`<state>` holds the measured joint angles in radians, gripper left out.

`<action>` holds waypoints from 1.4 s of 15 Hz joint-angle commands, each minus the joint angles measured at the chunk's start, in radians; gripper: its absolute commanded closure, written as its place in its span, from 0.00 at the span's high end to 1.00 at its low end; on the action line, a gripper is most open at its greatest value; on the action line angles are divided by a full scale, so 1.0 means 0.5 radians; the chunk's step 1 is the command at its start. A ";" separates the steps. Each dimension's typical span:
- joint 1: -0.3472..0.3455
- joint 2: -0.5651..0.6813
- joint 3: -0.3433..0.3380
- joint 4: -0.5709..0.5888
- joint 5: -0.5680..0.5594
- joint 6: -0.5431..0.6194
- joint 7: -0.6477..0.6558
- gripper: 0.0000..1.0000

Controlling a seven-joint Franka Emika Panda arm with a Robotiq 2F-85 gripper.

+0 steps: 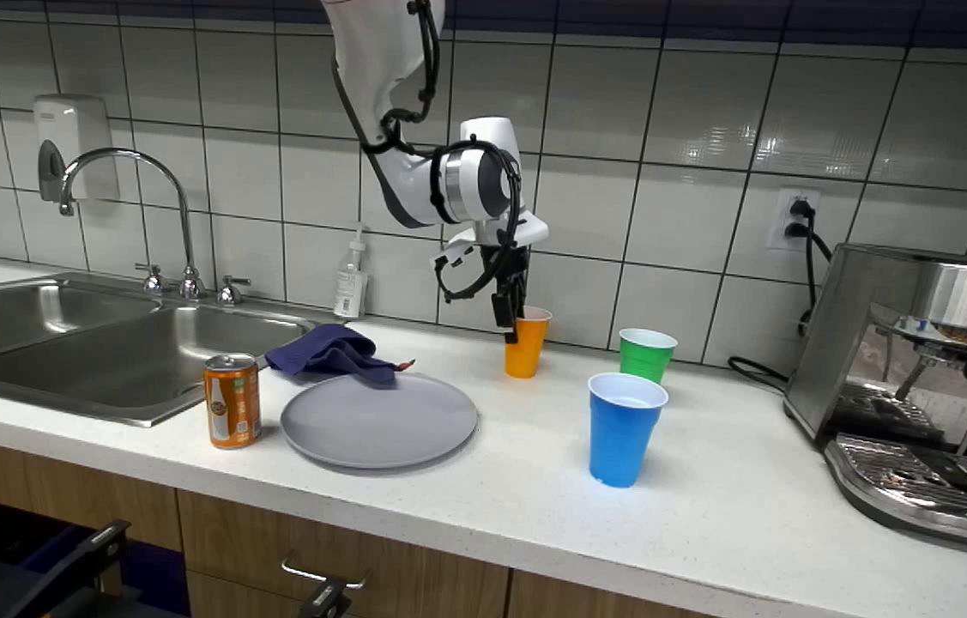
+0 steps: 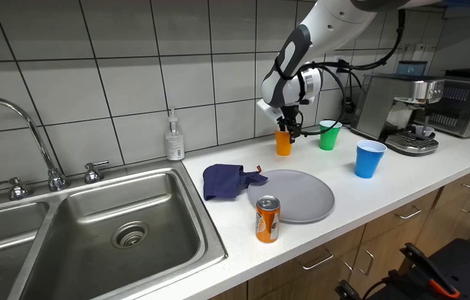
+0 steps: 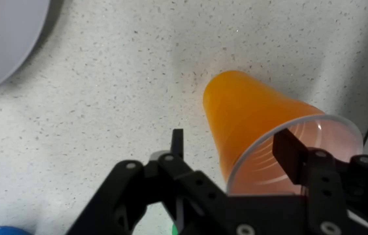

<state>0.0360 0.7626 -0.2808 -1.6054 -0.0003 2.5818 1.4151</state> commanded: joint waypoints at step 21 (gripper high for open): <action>0.007 -0.266 0.024 -0.189 -0.026 0.099 -0.186 0.01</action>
<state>0.0404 0.7130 -0.2855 -1.6133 -0.0027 2.6006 1.3710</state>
